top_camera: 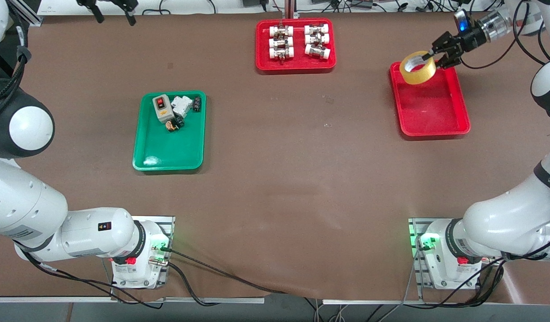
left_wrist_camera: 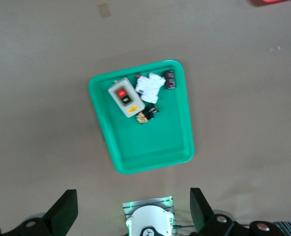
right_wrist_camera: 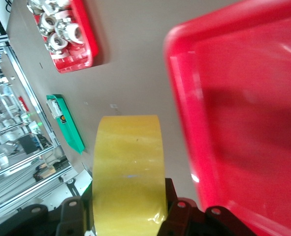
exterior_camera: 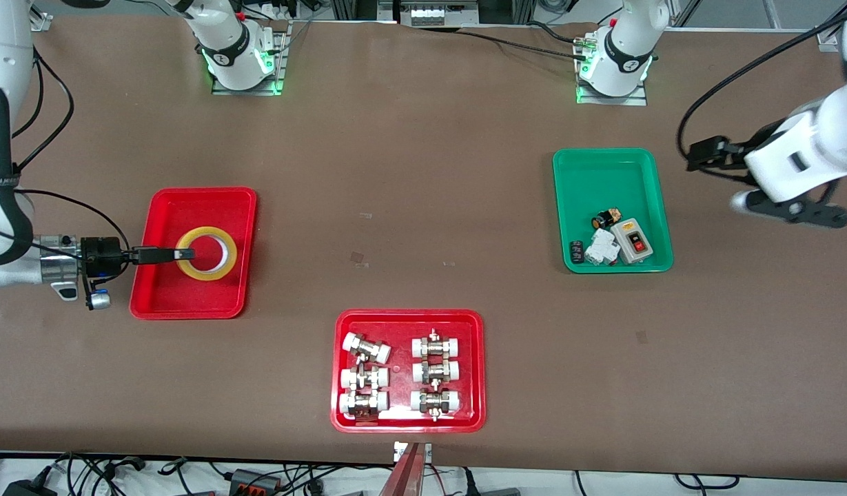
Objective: Left arm passes tape to right arm into tray
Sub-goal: 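Lower the tape into the red tray while the left gripper withdraws, then open the right gripper to release the tape in the red tray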
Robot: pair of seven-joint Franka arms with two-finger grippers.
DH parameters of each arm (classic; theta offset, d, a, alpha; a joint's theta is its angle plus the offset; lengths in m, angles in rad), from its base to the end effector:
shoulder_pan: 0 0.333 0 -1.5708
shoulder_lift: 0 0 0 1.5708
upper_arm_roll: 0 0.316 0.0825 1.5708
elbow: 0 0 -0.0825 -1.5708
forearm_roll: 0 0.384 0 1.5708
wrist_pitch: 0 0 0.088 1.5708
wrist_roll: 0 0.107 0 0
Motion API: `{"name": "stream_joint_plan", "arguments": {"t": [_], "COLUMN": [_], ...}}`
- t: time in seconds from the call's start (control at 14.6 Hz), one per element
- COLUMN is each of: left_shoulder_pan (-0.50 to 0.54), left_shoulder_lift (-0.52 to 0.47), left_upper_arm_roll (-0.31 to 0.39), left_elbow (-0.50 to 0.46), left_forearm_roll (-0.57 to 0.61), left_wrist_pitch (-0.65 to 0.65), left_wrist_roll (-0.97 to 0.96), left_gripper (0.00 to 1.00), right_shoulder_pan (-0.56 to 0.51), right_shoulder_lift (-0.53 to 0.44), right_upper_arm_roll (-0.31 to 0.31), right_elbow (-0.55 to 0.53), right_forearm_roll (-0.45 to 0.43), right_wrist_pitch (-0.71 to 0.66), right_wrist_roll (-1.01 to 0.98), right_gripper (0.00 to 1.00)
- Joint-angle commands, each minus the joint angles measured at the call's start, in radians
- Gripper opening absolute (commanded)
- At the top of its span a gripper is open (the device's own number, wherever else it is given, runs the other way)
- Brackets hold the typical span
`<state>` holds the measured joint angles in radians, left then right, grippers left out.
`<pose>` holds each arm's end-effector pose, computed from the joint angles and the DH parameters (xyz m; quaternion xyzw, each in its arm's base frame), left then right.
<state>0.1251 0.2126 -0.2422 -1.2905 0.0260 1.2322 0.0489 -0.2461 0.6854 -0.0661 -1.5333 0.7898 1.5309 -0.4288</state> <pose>0.5777 -0.0474 0.6091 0.9879 -0.0803 -0.1324 0.0082 0.6336 -0.1159 0.2445 -0.8827 0.0636 0.1643 0.4356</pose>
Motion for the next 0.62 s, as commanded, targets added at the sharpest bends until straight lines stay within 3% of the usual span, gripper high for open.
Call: {"name": "stream_joint_plan", "arguments": {"t": [0.0,0.14,0.34,0.55], "left_shoulder_pan": [-0.052,-0.065,-0.154,-0.174], "left_shoulder_lift": [-0.079,-0.171,-0.318,-0.303], "left_upper_arm_roll": [0.07,0.087,0.184,0.201], "left_elbow": [-0.058,-0.184,-0.403,-0.368], "left_forearm_roll": [0.014,0.015,0.014,0.018], "left_wrist_pitch": [-0.004,0.111,0.257,0.259], "left_wrist_roll": [0.041,0.032,0.026,0.023], "left_gripper": [1.0,1.0,1.0,1.0], "right_shoulder_pan": [-0.05,-0.051,-0.062,-0.073], "right_shoulder_lift": [0.049,0.083,0.103,0.135], "right_upper_arm_roll": [0.022,0.022,0.022,0.022], "right_elbow": [0.008,0.01,0.007,0.007], "right_forearm_roll": [-0.004,-0.003,-0.004,-0.004], "right_wrist_pitch": [-0.018,0.015,0.025,0.028], "right_wrist_roll": [-0.112,-0.191,-0.226,-0.278], "right_gripper": [0.27,0.27,0.27,0.27]}}
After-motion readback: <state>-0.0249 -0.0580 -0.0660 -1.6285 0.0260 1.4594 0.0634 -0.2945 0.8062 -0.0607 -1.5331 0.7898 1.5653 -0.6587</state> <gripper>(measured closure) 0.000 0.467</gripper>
